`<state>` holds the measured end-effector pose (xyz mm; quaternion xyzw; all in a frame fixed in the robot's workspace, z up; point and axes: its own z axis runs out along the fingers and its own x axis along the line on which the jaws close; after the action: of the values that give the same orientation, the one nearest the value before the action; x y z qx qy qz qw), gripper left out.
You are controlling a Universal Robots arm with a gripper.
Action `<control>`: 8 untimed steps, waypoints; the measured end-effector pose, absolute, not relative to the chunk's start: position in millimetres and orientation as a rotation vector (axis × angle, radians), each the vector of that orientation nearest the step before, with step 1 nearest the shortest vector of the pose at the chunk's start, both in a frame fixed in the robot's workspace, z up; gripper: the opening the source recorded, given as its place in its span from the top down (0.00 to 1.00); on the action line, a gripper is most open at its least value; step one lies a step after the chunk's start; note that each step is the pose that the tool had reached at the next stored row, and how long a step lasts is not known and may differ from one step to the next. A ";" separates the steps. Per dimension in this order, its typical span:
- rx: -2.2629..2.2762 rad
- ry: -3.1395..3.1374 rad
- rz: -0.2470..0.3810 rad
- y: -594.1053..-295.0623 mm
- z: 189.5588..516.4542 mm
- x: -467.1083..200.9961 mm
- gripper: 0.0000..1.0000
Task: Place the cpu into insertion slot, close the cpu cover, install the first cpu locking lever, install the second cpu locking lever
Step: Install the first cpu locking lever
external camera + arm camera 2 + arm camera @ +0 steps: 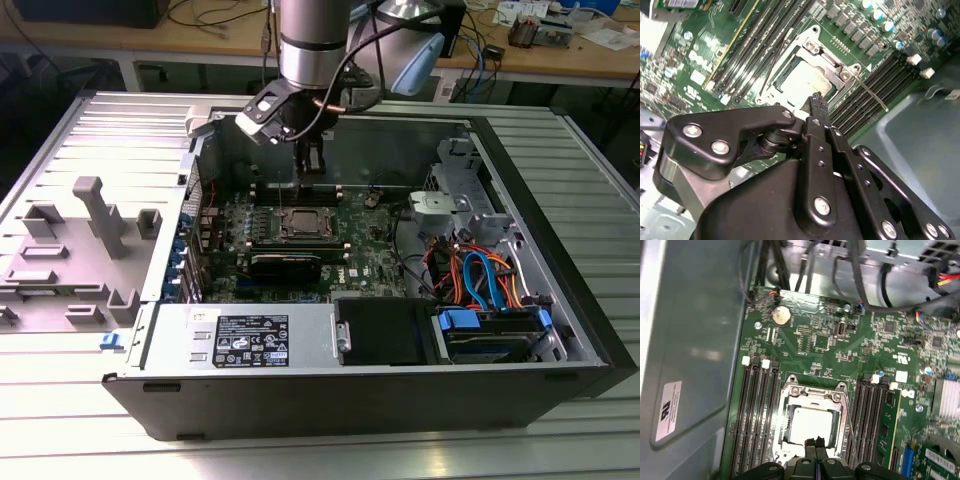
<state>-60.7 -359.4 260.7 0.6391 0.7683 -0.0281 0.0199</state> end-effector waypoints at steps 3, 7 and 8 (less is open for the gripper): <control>1.866 2.473 -0.084 -359.4 260.2 -60.8 0.89; 1.827 2.501 -0.083 -359.4 260.1 -62.2 0.89; 1.798 2.521 -0.082 -359.4 260.1 -62.1 0.89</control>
<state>-62.1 -359.4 260.1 0.5804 0.8136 -0.0265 0.0219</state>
